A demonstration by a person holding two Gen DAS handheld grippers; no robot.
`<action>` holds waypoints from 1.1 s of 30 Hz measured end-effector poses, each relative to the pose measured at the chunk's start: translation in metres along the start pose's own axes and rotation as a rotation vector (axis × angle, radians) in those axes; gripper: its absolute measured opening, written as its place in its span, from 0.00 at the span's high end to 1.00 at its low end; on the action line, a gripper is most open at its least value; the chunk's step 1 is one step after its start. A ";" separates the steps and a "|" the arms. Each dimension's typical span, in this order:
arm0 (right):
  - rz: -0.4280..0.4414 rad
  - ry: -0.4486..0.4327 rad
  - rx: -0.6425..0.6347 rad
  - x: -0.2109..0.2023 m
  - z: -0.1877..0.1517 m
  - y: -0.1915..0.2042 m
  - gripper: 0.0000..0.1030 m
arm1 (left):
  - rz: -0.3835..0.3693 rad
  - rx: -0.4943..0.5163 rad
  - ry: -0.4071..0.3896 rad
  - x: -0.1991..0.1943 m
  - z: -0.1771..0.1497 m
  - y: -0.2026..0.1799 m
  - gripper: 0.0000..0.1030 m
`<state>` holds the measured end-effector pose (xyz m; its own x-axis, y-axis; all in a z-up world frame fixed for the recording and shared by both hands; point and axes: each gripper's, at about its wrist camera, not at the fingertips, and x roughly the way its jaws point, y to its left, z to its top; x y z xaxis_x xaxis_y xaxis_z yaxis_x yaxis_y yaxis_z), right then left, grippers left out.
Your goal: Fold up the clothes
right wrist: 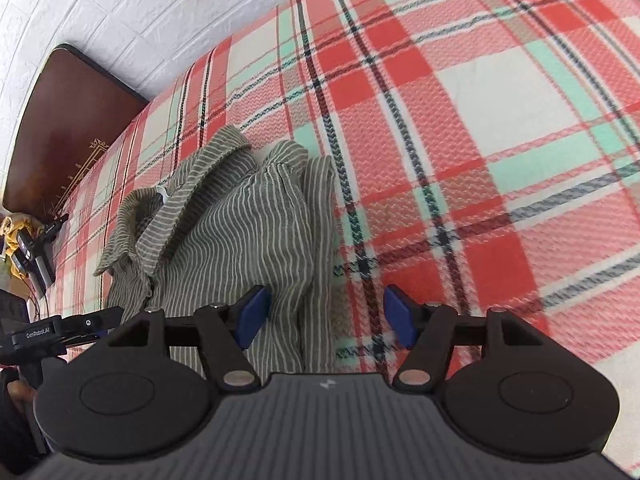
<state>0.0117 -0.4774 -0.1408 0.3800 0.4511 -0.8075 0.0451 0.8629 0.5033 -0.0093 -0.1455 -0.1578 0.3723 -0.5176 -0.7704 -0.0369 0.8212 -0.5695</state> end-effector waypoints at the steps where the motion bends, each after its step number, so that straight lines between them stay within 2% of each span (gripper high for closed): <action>1: 0.012 -0.006 0.001 0.002 0.000 0.001 0.31 | -0.008 0.000 0.002 0.001 0.002 0.000 0.16; 5: 0.124 0.037 0.012 0.012 0.000 0.005 0.37 | -0.067 0.017 0.044 0.009 0.004 -0.005 0.16; 8: 0.150 0.049 0.010 0.017 -0.001 0.007 0.37 | -0.067 0.070 0.062 0.014 0.001 -0.010 0.16; 14: 0.183 0.016 0.119 0.024 0.005 0.001 0.37 | -0.117 -0.006 0.059 0.020 0.008 -0.008 0.16; 17: 0.230 0.045 0.143 0.024 0.002 -0.001 0.43 | -0.136 -0.007 0.065 0.023 0.008 -0.011 0.17; 19: 0.244 0.054 0.165 0.024 -0.001 -0.005 0.45 | -0.138 -0.023 0.065 0.023 0.007 -0.006 0.21; 22: 0.239 0.050 0.190 0.028 0.002 -0.006 0.48 | -0.141 -0.101 0.054 0.026 0.013 0.001 0.26; 23: 0.228 0.052 0.182 0.030 0.004 -0.002 0.51 | -0.125 -0.095 0.054 0.027 0.015 -0.002 0.31; 24: 0.217 0.060 0.170 0.032 0.006 0.002 0.60 | -0.103 -0.073 0.055 0.029 0.015 -0.007 0.35; 25: 0.205 0.071 0.154 0.033 0.008 0.006 0.62 | -0.083 -0.053 0.055 0.029 0.015 -0.012 0.40; 26: 0.195 0.075 0.142 0.033 0.008 0.009 0.68 | -0.064 -0.041 0.053 0.029 0.014 -0.015 0.54; 27: 0.185 0.075 0.133 0.032 0.008 0.012 0.71 | -0.049 -0.031 0.050 0.028 0.014 -0.019 0.61; 30: 0.151 0.062 0.091 0.025 0.006 0.023 0.76 | -0.041 -0.013 0.028 0.019 0.013 -0.024 0.75; 33: 0.136 0.044 0.054 0.015 0.005 0.034 0.78 | -0.036 0.005 0.006 0.009 0.012 -0.030 0.80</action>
<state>0.0237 -0.4426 -0.1336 0.3455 0.5738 -0.7425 0.0459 0.7800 0.6241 0.0066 -0.1719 -0.1437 0.3682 -0.5479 -0.7511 -0.0193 0.8032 -0.5954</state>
